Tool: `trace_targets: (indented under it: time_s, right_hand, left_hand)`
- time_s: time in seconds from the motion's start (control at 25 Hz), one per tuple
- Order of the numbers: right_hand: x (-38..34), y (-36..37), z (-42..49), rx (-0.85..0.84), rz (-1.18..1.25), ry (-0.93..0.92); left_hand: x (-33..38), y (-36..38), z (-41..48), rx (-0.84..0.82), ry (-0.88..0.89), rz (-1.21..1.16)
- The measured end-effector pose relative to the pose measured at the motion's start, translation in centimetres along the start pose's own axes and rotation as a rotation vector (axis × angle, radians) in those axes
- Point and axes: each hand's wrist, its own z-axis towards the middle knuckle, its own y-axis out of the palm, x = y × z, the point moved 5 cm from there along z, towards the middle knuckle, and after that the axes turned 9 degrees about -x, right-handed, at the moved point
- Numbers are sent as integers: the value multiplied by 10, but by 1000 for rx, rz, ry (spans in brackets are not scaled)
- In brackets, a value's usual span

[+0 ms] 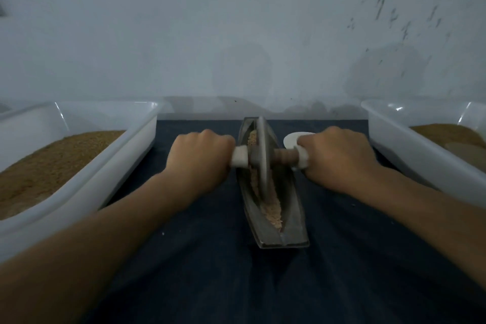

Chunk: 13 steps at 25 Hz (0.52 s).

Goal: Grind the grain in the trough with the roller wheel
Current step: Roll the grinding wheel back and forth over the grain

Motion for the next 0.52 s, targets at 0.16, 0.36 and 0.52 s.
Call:
trace_targets:
  time_s: [0.16,0.36,0.52]
  right_hand:
    - [1,-19,-28,155,-67,-93]
    - [-4,17,34,-165,48,122]
    - [0,8,22,-189,47,15]
  left_hand:
    - [0,-14,-32,122,75,31]
    - [3,7,22,-29,-129,41]
    - [2,2,13,-31,-64,-2]
